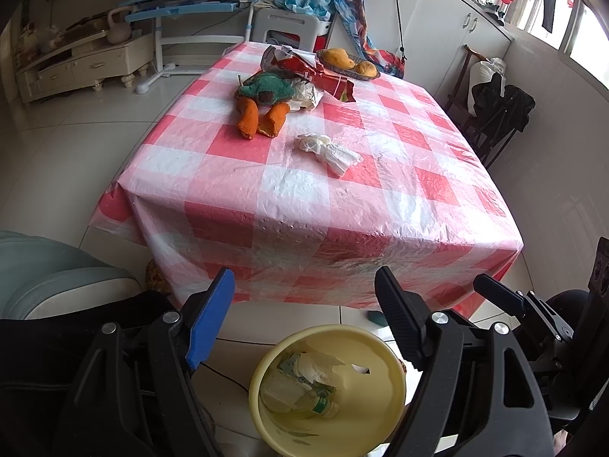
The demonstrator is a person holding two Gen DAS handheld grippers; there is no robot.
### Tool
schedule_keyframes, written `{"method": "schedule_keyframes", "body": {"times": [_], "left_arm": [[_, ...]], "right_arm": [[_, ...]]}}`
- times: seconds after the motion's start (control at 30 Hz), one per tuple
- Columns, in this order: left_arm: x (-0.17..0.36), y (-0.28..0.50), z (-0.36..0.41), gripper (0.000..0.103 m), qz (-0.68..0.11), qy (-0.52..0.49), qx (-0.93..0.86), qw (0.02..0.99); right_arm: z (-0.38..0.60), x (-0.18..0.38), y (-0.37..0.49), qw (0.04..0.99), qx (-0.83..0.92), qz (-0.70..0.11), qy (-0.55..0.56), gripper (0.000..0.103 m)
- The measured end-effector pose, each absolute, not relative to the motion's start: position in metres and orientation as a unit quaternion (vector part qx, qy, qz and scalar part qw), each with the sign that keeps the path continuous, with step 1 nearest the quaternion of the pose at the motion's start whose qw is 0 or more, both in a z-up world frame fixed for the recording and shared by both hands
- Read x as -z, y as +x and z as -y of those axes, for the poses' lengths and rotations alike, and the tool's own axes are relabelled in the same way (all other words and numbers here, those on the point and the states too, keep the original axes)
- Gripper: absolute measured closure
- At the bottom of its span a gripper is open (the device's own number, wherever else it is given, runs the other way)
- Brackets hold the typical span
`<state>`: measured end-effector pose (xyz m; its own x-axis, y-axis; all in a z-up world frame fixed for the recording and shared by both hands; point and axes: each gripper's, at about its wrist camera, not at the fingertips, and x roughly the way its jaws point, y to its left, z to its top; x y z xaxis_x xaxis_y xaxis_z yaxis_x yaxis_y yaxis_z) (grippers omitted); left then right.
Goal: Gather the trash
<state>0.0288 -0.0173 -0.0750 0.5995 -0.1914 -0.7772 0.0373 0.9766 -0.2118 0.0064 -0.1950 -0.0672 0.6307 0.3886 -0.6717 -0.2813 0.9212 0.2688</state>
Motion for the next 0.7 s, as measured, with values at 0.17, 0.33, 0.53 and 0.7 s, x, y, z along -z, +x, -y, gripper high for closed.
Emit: {"method": "schedule_keyframes", "body": {"times": [0.17,0.33,0.53,0.7], "left_arm": [[0.0745,0.0286,0.0175,0.030,-0.443,-0.088,0.065,0.890],[0.0751,0.0287,0.0174,0.030,-0.443,-0.088,0.065,0.890],[0.0751,0.0289,0.0172,0.029,-0.443,-0.089,0.065,0.890],[0.0735,0.0292,0.0118,0.029,-0.439,-0.100,0.063,0.891]], "right_arm": [[0.1946,0.0670,0.0062,0.900,-0.186,-0.387,0.069,0.024],[0.1947,0.0671,0.0065,0.900,-0.186,-0.387,0.069,0.024],[0.1949,0.0672,0.0066,0.900,-0.186,-0.387,0.069,0.024],[0.1948,0.0645,0.0080,0.901,-0.186,-0.385,0.075,0.024]]}}
